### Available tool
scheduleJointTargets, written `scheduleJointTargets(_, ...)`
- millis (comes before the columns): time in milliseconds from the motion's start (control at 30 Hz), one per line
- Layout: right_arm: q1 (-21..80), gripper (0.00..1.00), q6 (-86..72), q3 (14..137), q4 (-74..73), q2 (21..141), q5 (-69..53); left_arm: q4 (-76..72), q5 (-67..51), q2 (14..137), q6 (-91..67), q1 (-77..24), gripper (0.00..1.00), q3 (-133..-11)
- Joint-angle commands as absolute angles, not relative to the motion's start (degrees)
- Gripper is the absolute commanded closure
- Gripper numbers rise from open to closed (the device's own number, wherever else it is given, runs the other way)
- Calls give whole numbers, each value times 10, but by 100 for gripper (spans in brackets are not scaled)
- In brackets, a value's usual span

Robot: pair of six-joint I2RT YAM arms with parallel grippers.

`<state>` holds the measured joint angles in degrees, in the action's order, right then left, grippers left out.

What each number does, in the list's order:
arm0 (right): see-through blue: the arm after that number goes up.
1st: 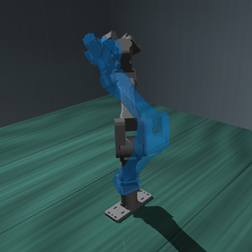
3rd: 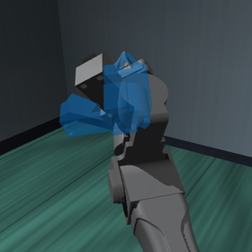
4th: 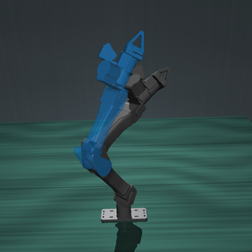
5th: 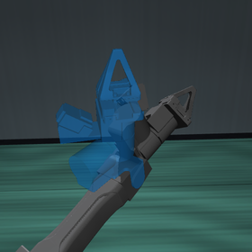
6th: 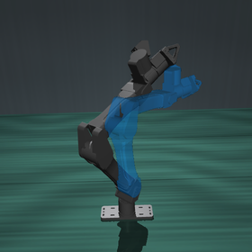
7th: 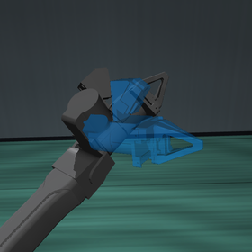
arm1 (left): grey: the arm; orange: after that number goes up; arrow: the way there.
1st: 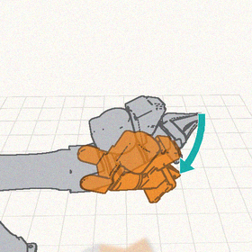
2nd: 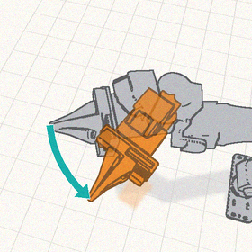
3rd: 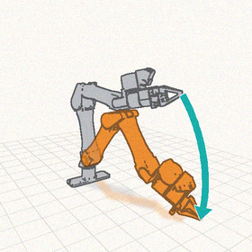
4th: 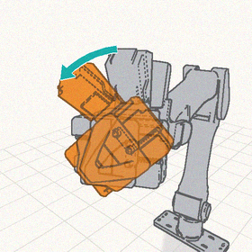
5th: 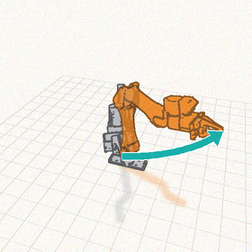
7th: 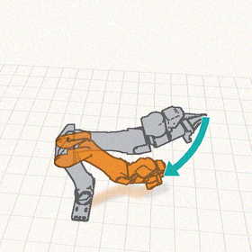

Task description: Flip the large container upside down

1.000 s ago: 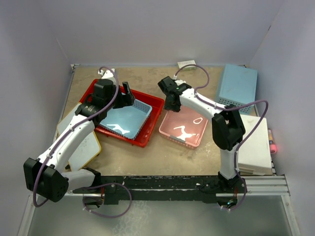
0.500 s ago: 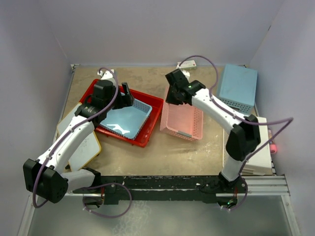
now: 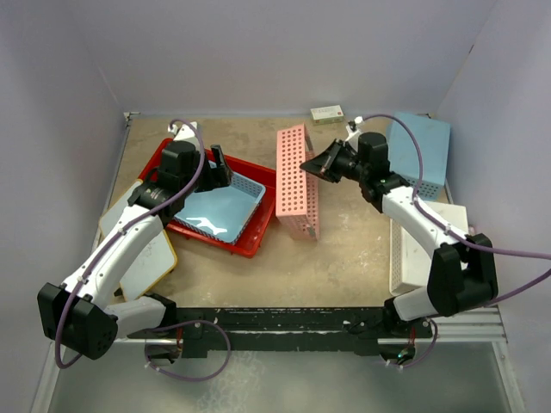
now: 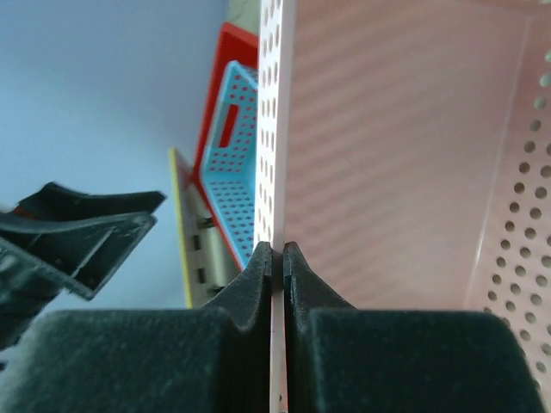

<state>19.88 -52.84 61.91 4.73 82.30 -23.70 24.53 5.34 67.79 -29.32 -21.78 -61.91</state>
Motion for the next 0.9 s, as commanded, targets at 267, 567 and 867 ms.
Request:
scheduleJointTargets(267, 43, 100, -746, 418, 480, 823, -540, 241, 69, 657, -278, -218, 20, -617)
scheduleJointTargets(567, -48, 100, -885, 336, 692, 899, -628, 235, 64, 669, -276, -218, 20, -631)
scheduleJointTargets(867, -139, 99, -664, 362, 388, 867, -618, 238, 48, 675, -275, -218, 20, -634)
